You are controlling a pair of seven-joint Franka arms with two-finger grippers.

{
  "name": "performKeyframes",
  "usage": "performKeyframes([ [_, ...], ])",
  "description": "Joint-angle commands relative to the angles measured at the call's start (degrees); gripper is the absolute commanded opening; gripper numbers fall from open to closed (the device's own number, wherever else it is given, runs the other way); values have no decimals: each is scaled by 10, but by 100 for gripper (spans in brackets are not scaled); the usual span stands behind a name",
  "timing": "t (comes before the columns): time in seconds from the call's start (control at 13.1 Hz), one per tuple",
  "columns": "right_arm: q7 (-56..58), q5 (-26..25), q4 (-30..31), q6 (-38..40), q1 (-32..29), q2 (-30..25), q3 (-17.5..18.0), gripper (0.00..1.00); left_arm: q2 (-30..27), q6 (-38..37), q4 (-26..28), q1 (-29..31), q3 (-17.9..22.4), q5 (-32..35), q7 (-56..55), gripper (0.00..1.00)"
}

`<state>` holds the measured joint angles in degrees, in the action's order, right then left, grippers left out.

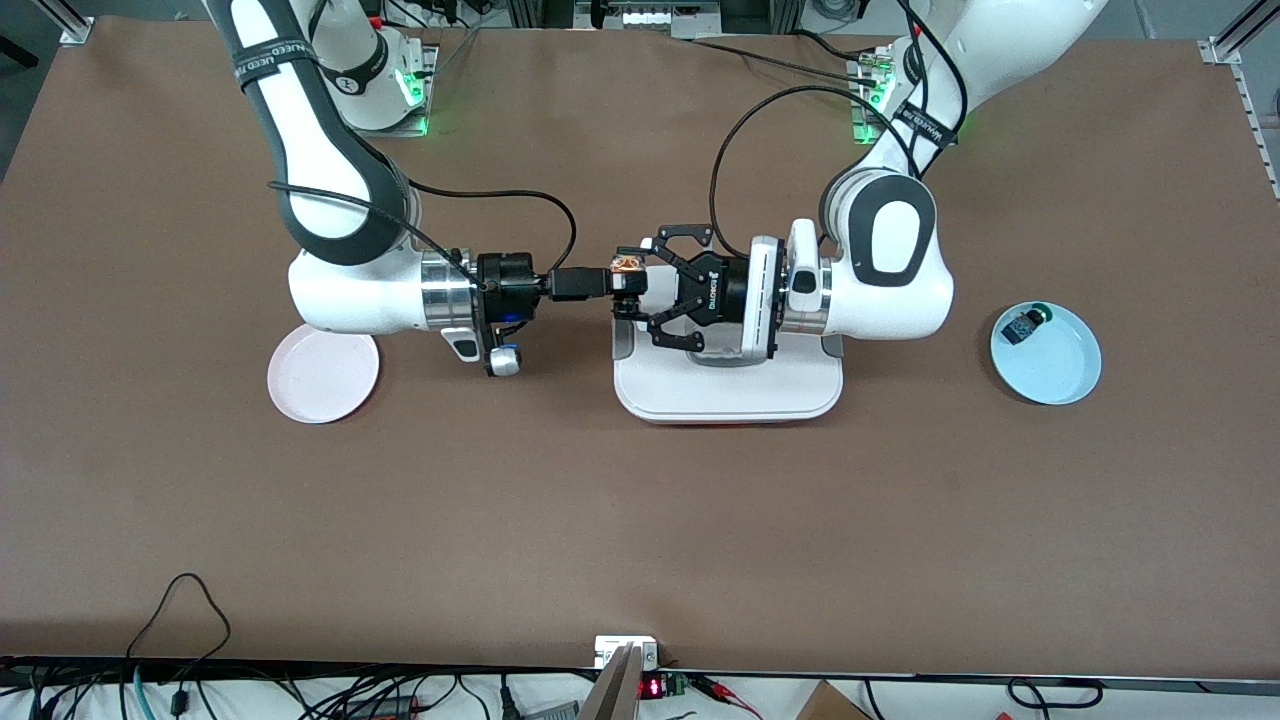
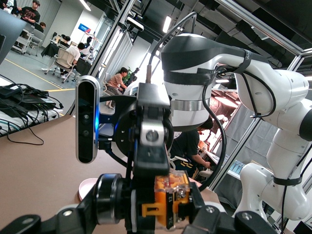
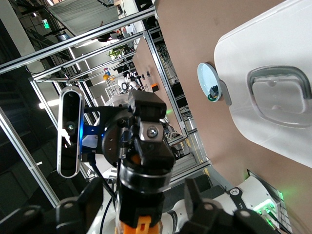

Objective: Transfer orange switch to right arm and place
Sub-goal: 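Close the right gripper on the switch and open the left gripper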

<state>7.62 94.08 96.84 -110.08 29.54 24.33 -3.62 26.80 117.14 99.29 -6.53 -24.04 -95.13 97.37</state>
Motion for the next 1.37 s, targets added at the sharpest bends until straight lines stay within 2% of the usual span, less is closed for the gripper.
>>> performKeyframes([
  [0.0, 13, 15, 20, -12, 6, -17, -2, 55, 4, 5, -7, -4, 1, -20, 17, 31],
  [0.23, 13, 15, 20, -8, 3, -17, -2, 33, 4, 5, -7, -4, 1, -20, 16, 31],
  [0.61, 13, 15, 19, -4, -1, -16, -3, 8, 3, 4, -7, -3, 1, -20, 12, 31],
  [0.76, 13, 15, 18, -3, -2, -15, -3, 2, 2, 4, -8, -3, 1, -20, 12, 31],
  [0.91, 13, 15, 15, -3, -3, -14, -3, 1, -1, 3, -7, -3, 1, -19, 12, 31],
  [0.99, 12, 15, 14, -2, -4, -13, -3, 0, -2, -1, -7, -4, 1, -19, -1, 44],
  [1.07, 13, 15, 13, -1, -4, -12, -3, 0, -2, -2, -7, -5, 0, -17, -1, 99],
  [1.3, 12, 15, 12, -1, -5, -10, -3, 0, -3, -7, -7, 0, 0, -17, -4, 100],
])
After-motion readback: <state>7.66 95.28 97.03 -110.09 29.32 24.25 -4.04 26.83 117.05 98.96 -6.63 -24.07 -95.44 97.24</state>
